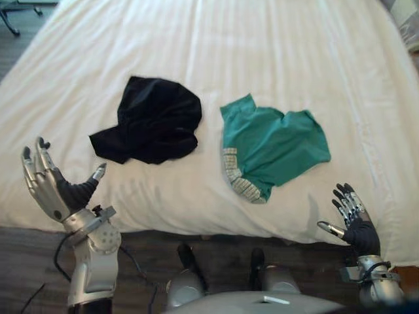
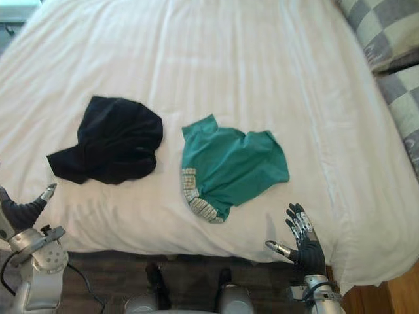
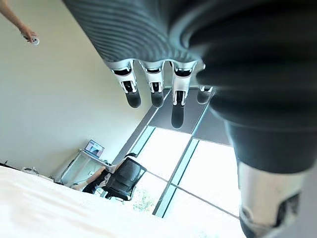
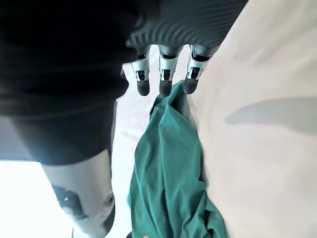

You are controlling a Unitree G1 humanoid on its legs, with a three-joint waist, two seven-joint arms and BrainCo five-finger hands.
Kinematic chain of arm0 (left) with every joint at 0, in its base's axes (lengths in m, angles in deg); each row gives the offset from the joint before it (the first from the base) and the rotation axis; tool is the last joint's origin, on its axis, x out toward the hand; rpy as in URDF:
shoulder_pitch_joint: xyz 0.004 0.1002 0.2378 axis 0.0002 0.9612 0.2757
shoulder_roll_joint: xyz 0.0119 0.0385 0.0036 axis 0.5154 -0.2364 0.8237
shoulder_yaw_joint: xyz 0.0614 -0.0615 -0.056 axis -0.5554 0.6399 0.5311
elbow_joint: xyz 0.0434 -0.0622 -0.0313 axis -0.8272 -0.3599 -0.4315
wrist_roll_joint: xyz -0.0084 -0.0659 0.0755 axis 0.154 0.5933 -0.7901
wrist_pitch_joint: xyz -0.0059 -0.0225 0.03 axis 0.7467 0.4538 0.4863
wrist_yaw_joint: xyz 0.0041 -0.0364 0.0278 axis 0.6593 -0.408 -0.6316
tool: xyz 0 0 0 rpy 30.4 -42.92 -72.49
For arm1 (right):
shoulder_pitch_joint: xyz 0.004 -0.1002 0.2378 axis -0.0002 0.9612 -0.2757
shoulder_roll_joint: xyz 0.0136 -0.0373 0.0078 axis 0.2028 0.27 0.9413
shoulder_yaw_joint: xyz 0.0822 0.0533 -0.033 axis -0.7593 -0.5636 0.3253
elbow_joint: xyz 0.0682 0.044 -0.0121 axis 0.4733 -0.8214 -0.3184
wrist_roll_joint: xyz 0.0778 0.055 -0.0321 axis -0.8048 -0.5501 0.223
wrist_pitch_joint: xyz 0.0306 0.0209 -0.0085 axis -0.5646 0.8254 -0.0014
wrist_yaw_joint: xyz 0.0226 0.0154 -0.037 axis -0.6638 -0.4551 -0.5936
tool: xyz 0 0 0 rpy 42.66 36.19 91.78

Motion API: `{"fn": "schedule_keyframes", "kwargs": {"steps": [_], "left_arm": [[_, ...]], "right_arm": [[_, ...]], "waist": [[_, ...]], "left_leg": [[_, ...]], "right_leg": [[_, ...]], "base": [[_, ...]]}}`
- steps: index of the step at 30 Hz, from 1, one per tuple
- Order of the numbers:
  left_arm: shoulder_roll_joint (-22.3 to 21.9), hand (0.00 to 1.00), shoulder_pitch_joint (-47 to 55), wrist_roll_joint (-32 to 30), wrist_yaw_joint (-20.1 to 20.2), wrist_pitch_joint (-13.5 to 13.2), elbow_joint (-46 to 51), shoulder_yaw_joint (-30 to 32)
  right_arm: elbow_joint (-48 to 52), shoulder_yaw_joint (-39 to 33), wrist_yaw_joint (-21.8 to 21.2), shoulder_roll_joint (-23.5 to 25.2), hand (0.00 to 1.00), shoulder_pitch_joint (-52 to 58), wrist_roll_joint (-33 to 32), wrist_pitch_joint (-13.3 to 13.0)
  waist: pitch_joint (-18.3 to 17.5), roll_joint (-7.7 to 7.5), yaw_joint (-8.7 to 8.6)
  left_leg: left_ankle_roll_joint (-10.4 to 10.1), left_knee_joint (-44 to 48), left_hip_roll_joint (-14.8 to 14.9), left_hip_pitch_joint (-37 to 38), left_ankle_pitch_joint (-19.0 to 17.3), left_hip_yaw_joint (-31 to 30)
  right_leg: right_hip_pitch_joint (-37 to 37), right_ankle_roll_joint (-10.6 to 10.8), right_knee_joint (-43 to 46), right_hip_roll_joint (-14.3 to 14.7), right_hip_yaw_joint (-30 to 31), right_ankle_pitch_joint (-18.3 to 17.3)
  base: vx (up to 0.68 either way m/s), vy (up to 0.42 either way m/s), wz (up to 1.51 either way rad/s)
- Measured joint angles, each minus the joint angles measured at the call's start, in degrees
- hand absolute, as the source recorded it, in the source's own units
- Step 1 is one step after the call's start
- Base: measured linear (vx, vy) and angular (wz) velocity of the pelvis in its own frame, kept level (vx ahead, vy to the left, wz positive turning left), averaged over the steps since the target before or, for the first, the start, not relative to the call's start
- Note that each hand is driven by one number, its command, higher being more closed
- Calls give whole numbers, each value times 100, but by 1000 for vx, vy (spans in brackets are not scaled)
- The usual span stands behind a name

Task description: Tidy the bed and pick cloth on bed and put in laundry

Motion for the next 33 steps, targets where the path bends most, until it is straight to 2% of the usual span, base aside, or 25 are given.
{"fn": "schedule_keyframes", "kwargs": {"steps": [2, 5, 7, 9, 10, 12, 13, 14, 15, 16, 17, 18, 19, 20, 21, 24, 27, 29, 30, 31, 32, 33], "left_arm": [[85, 0, -128, 68, -106, 5, -7, 38], [111, 0, -106, 519, -92, -351, -6, 3], [-90, 0, 10, 913, -78, -650, 44, -283], [-283, 0, 182, 1052, -82, -791, 206, -499], [-531, 0, 431, 1103, -95, -880, 527, -763], [-720, 0, 533, 1024, -201, -912, 821, -1027], [-784, 0, 540, 978, -256, -903, 905, -1072], [-912, 0, 594, 818, -451, -784, 1051, -1166], [-988, 0, 659, 680, -551, -662, 1169, -1192], [-1003, 0, 707, 583, -591, -525, 1272, -1165], [-1019, 0, 586, 606, -541, -297, 1273, -1203], [-1049, 0, 533, 616, -533, -204, 1276, -1232], [-1049, 0, 476, 623, -520, -94, 1303, -1255], [-1042, 0, 425, 632, -484, -30, 1308, -1257], [-1040, 0, 268, 656, -427, 154, 1306, -1286], [-1046, 0, -103, 666, -449, 505, 1265, -1357], [-1065, 0, -262, 955, -570, 566, 1074, -1335], [-1102, 0, -358, 1200, -629, 507, 930, -1314], [-1169, 0, -403, 1388, -713, 343, 836, -1286], [-1258, 0, -406, 1630, -706, 65, 767, -1245], [-1291, 0, -405, 1774, -689, -94, 742, -1233], [-1333, 0, -405, 2108, -549, -470, 699, -1219]], "right_arm": [[-98, 4, 116, 1, 0, -118, -22, -31], [-34, 22, 224, 18, 0, -213, -29, -135], [289, 77, 287, 41, 0, -242, -28, -132], [567, 125, 318, 30, 0, -241, -59, -104], [906, 298, 405, -8, 0, -241, -172, -51], [1171, 447, 568, -16, 0, -237, -222, 52], [1245, 478, 632, -15, 0, -234, -228, 70], [1328, 564, 806, -24, 0, -245, -227, 115], [1374, 618, 904, -33, 0, -243, -216, 152], [1394, 712, 1001, -33, 0, -310, -185, 233], [1458, 824, 1109, 11, 0, -351, -141, 401], [1479, 852, 1127, -1, 0, -381, -134, 482], [1504, 923, 1135, -7, 0, -474, -139, 613], [1526, 932, 1134, 12, 0, -490, -140, 655], [1565, 926, 1130, 32, 0, -493, -138, 683], [1664, 921, 1121, 45, 0, -506, -59, 696], [1772, 911, 1081, 45, 0, -513, -28, 667], [1766, 903, 1046, 46, 0, -510, -30, 619], [1766, 889, 1026, 47, 0, -508, -31, 548], [1764, 875, 1025, 48, 0, -503, -31, 467], [1764, 869, 1025, 48, 0, -501, -32, 429], [1762, 865, 1027, 50, 0, -500, -31, 360]], "waist": [[201, 2, 14], [347, 57, 31], [595, 133, 167], [730, 193, 184], [883, 223, 210], [1052, 177, 291], [1141, 154, 326], [1261, 120, 451], [1250, 139, 516], [1269, 95, 559], [1317, 7, 536], [1318, 7, 533], [1322, 28, 519], [1321, 28, 498], [1322, 26, 459], [1321, 25, 416], [1321, 25, 336], [1321, 25, 312], [1321, 25, 313], [1321, 25, 317], [1321, 25, 326], [1320, 25, 333]], "left_leg": [[4, 2, -14, -17, 3, -36], [88, 259, -42, -349, -56, -353], [200, 1080, 28, -722, -435, -779], [238, 1704, 108, -984, -666, -1100], [222, 2223, 155, -1221, -773, -1488], [220, 2685, 142, -1436, -766, -1685], [204, 2929, 124, -1574, -873, -1792], [113, 2751, -73, -1604, -1156, -2012], [120, 2438, -156, -1544, -1165, -2005], [-68, 2459, -210, -1566, -1326, -1988], [9, 2711, -330, -1642, -1451, -1864], [1, 2886, -351, -1711, -1517, -1833], [37, 3195, -312, -1856, -1668, -1768], [76, 3320, -301, -1927, -1704, -1737], [136, 3396, -300, -2013, -1752, -1680], [149, 3126, -314, -1975, -1776, -1525], [172, 2813, -307, -1960, -1717, -1363], [178, 2653, -308, -1955, -1665, -1290], [182, 2559, -308, -1952, -1625, -1255], [179, 2478, -312, -1945, -1582, -1240], [176, 2442, -313, -1943, -1562, -1238], [175, 2366, -316, -1932, -1543, -1237]], "right_leg": [[-9, -5, 21, -13, -1, -7], [-299, -29, 266, -77, 55, -143], [-520, -42, 750, -138, 148, -373], [-574, -59, 1028, -145, 168, -514], [-609, -106, 1289, -148, 194, -633], [-616, -138, 1440, -233, 275, -850], [-599, -160, 1524, -258, 312, -956], [-691, -96, 1816, -334, 450, -1166], [-853, -27, 2083, -350, 536, -1304], [-1029, 59, 2413, -434, 645, -1470], [-1194, 196, 2715, -616, 743, -1570], [-1245, 239, 2780, -656, 763, -1585], [-1326, 272, 2847, -673, 824, -1567], [-1369, 285, 2865, -684, 839, -1555], [-1428, 356, 2836, -715, 847, -1505], [-1461, 388, 2446, -707, 810, -1251], [-1514, 447, 2042, -694, 796, -1013], [-1531, 461, 1833, -675, 780, -879], [-1546, 470, 1741, -671, 753, -812], [-1555, 453, 1670, -667, 736, -762], [-1555, 457, 1638, -667, 723, -743], [-1551, 460, 1592, -665, 677, -724]], "base": [[8, 25, 8], [43, 12, 8], [22, -22, -5], [4, -2, 4], [3, 9, 12], [-8, 47, 17], [-39, 90, 6], [-36, 84, -17], [-6, 137, -35], [67, 119, -20], [85, 111, -7], [134, 101, -8], [113, 107, -23], [146, 143, -26], [134, 144, -16], [92, 90, -25], [76, 49, -28], [57, 15, -18], [51, 5, -11], [50, -5, -8], [49, -22, -2], [43, -28, 1]]}}
